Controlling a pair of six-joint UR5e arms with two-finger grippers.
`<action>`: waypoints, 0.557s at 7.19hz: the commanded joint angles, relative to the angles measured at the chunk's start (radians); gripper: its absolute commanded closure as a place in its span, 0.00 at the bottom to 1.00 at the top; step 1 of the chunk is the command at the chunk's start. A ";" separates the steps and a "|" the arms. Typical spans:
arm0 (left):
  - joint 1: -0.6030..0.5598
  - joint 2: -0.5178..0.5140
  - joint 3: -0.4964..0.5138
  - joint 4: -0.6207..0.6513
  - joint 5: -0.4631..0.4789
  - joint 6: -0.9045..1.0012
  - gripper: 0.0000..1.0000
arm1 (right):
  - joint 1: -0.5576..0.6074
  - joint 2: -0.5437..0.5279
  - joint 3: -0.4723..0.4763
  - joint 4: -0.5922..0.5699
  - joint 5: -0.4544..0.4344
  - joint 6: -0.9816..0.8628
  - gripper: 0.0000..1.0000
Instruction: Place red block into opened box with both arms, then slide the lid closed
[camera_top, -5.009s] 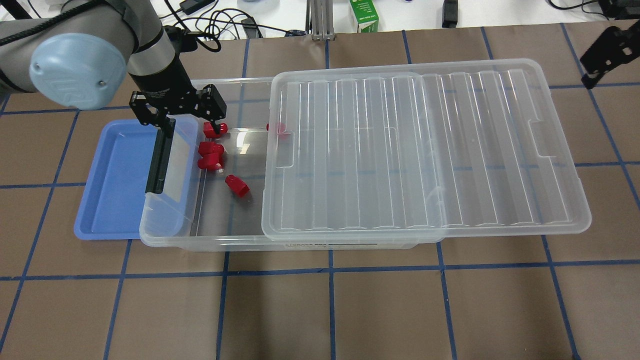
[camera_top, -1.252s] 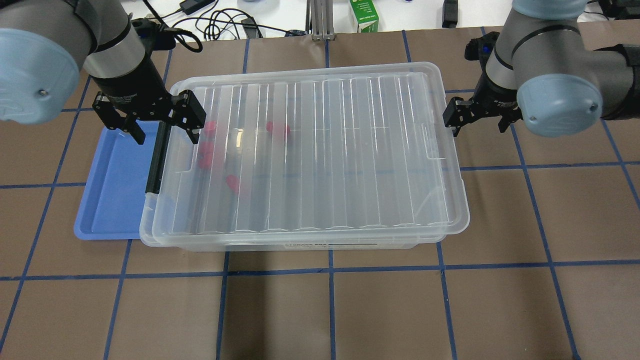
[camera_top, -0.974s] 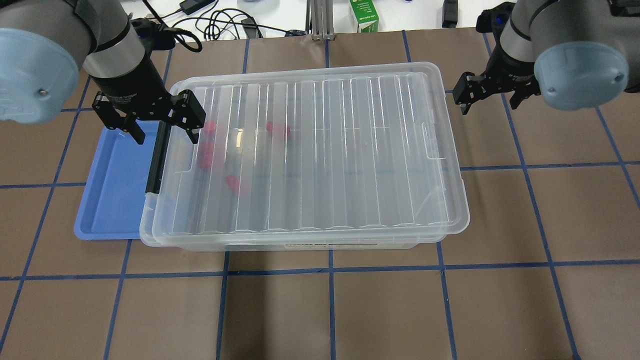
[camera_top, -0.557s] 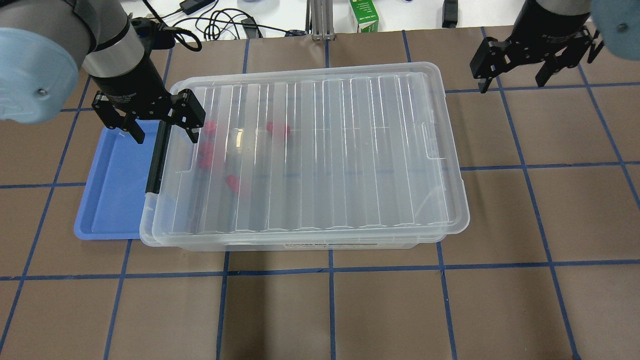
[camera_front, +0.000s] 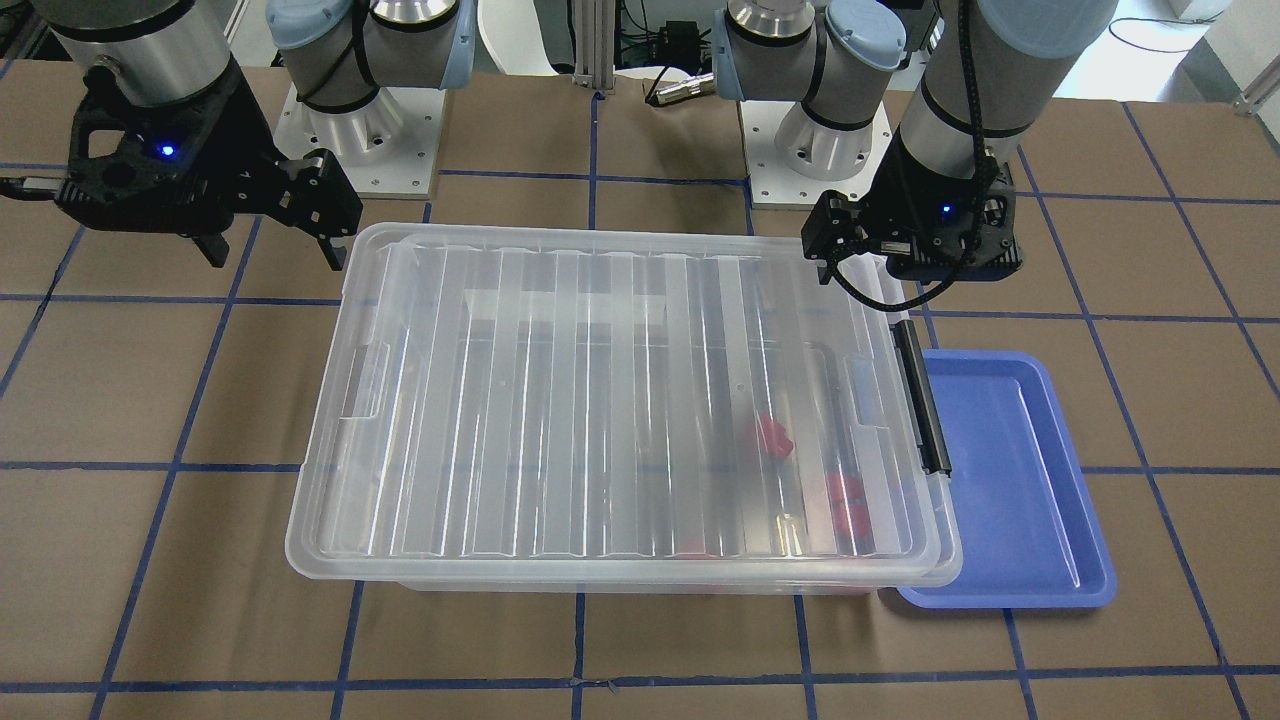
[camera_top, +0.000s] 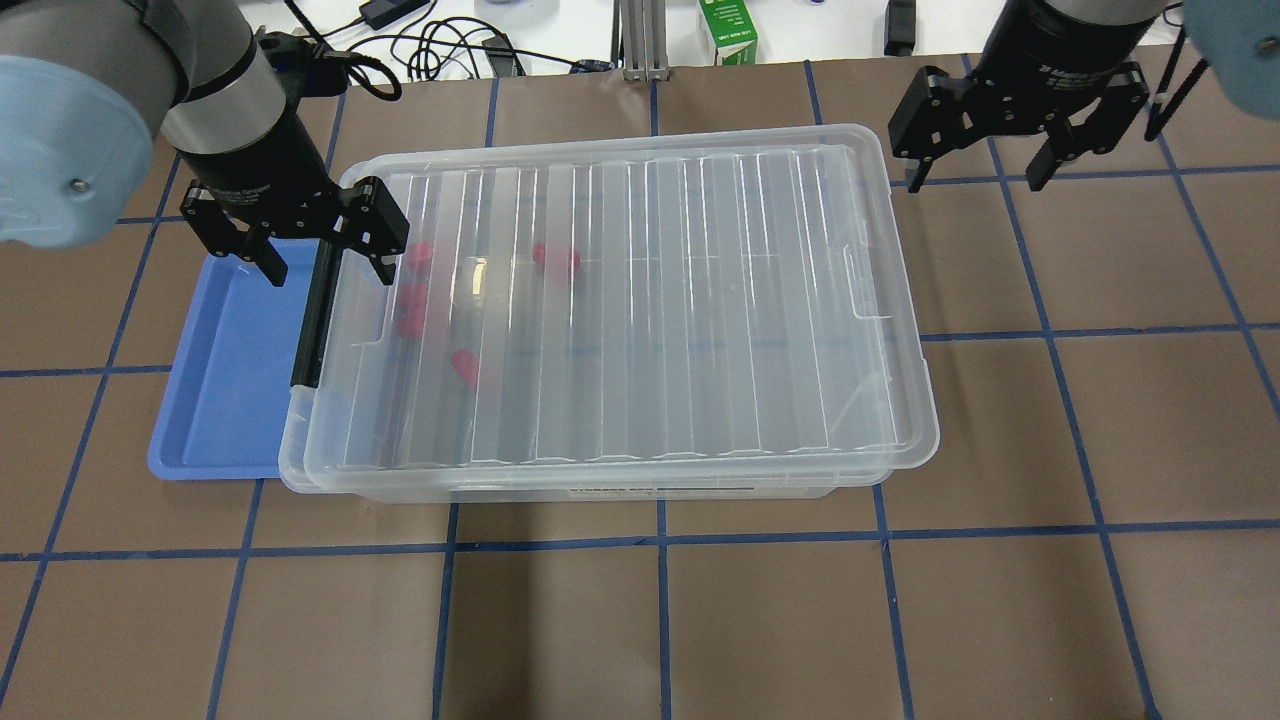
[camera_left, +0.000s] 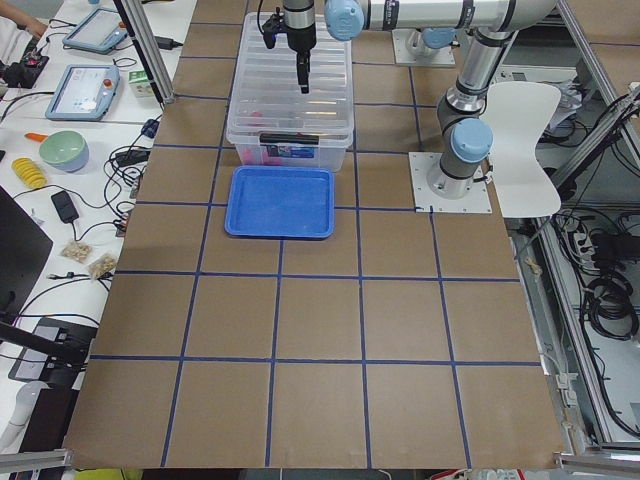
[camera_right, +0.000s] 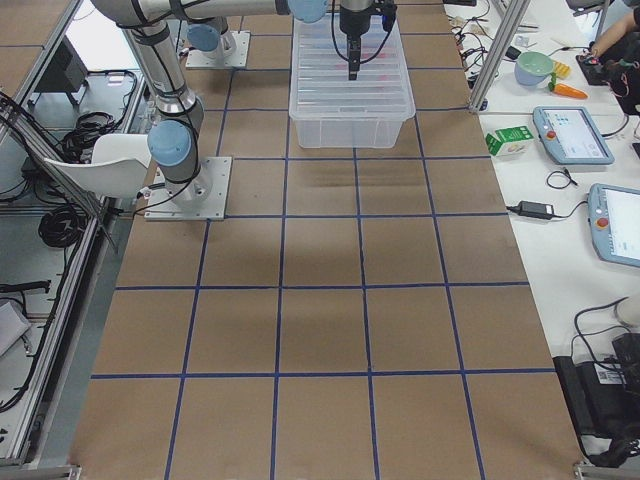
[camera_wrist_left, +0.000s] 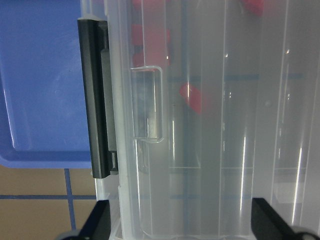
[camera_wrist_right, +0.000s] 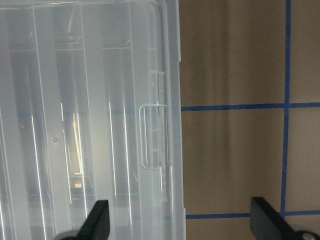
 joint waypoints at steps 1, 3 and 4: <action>-0.002 0.000 -0.001 0.001 -0.001 0.000 0.00 | 0.013 0.008 -0.001 -0.009 -0.026 0.005 0.00; -0.003 0.002 -0.001 0.001 -0.002 0.000 0.00 | 0.013 0.008 -0.001 -0.009 -0.031 0.005 0.00; -0.003 0.006 0.001 0.001 -0.008 0.000 0.00 | 0.013 0.008 -0.002 -0.010 -0.031 0.006 0.00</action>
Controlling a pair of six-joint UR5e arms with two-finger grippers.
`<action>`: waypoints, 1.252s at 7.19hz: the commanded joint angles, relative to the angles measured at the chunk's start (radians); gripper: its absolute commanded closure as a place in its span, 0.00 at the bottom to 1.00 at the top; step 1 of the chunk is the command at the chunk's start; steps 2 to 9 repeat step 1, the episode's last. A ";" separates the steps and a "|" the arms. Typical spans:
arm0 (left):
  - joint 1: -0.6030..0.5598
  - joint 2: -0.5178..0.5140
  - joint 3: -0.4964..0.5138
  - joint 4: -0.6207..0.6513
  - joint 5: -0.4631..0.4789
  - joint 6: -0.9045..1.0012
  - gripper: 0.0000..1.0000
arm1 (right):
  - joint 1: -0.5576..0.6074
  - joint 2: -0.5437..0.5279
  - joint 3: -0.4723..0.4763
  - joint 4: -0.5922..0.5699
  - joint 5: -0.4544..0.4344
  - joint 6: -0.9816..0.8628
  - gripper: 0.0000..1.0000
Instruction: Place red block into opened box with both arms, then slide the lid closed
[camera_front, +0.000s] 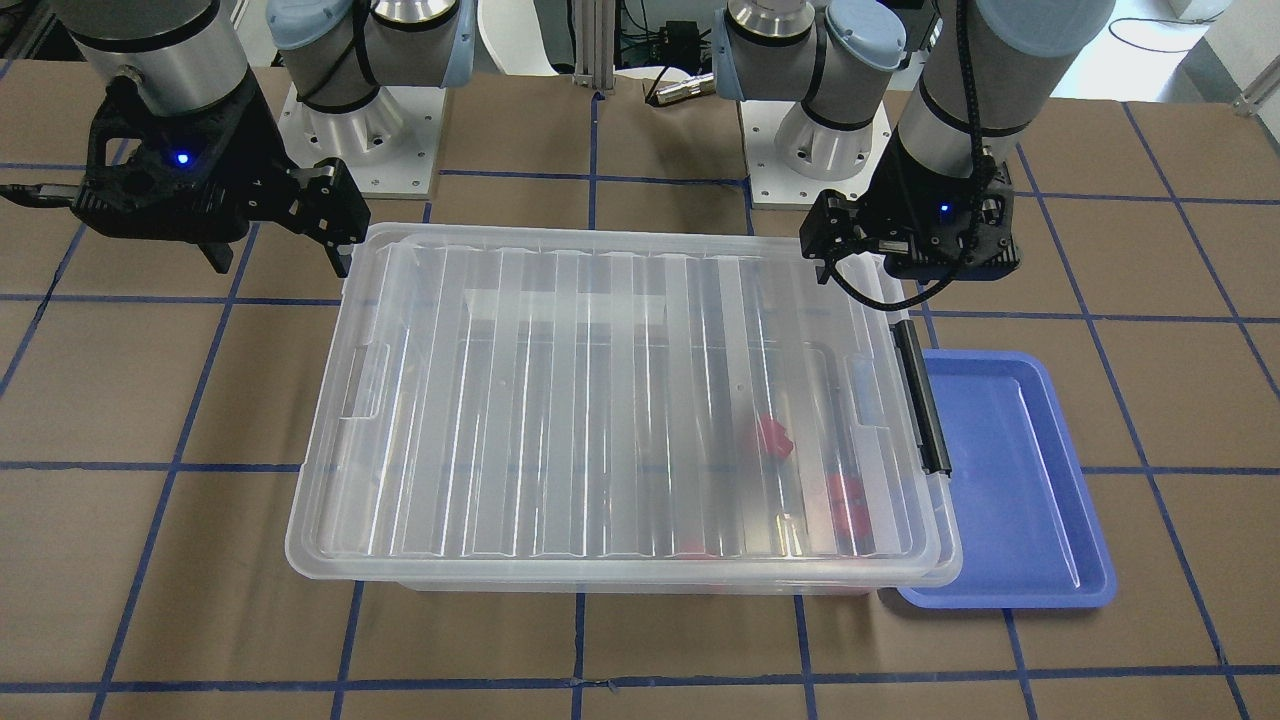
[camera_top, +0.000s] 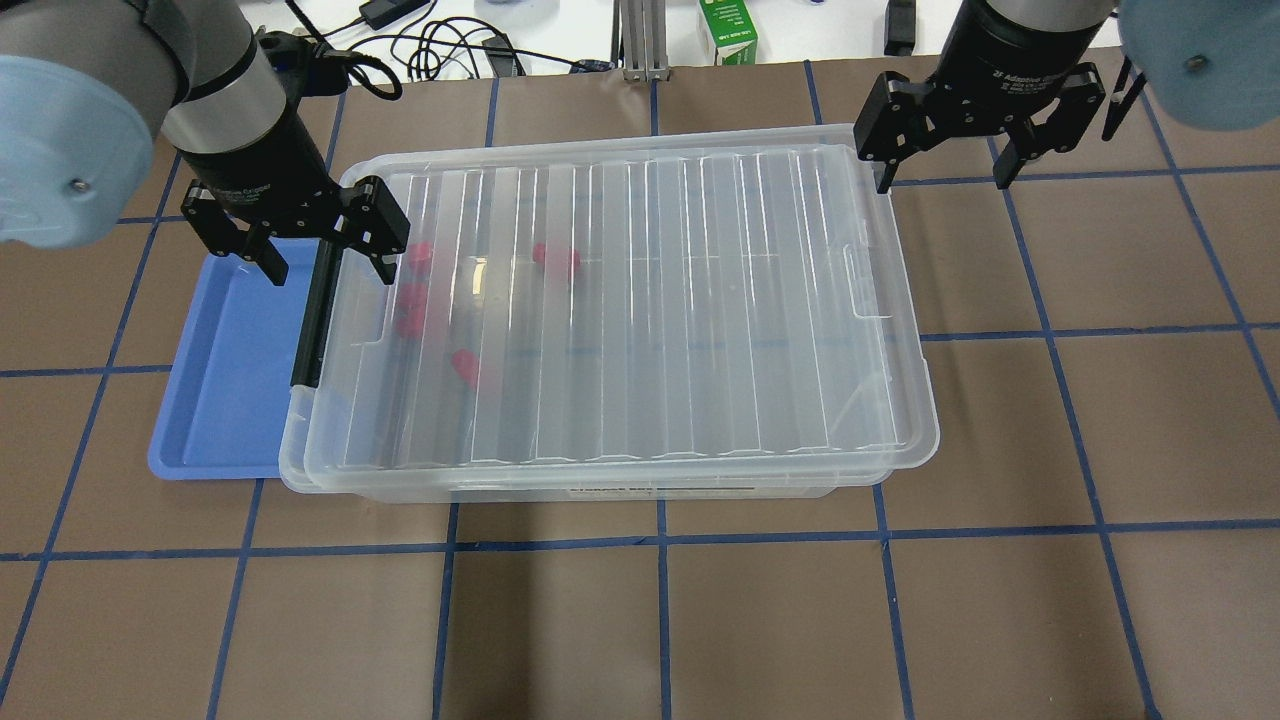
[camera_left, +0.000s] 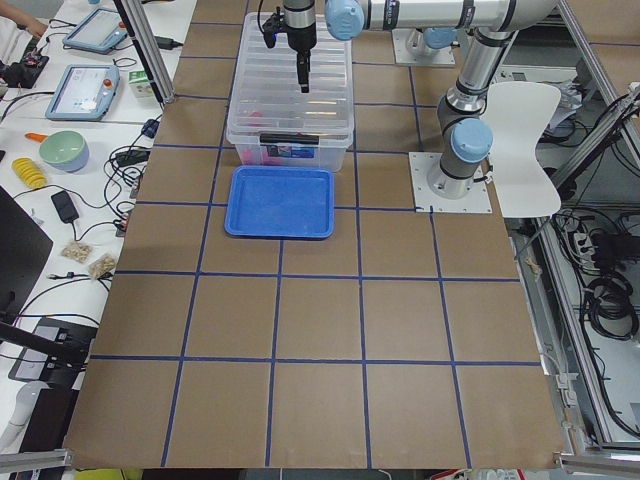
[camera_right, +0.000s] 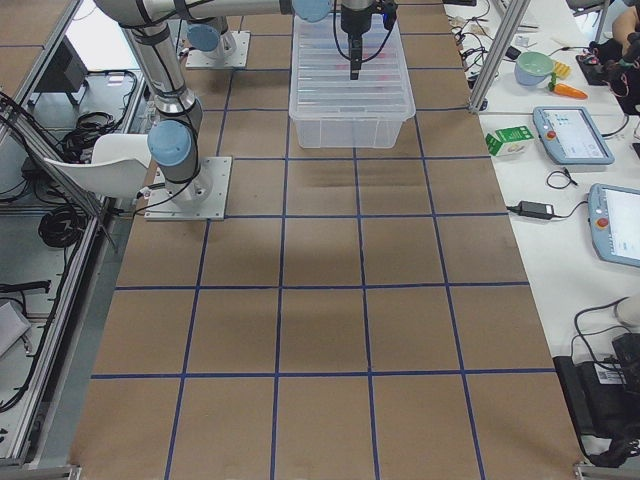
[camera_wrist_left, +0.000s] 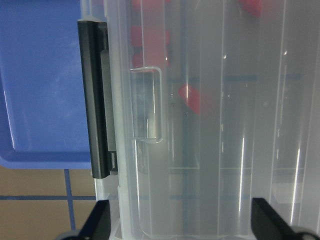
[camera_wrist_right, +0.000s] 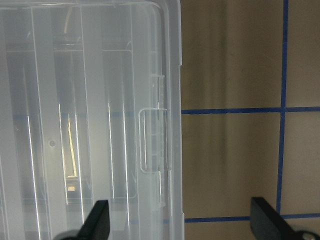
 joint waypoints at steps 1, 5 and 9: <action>0.001 0.005 0.001 0.000 -0.006 0.000 0.00 | 0.000 0.000 -0.001 -0.001 -0.001 0.001 0.00; 0.001 0.005 0.001 0.000 -0.006 0.000 0.00 | 0.000 0.000 -0.001 -0.001 -0.001 0.001 0.00; 0.001 0.005 0.001 0.000 -0.006 0.000 0.00 | 0.000 0.000 -0.001 -0.001 -0.001 0.001 0.00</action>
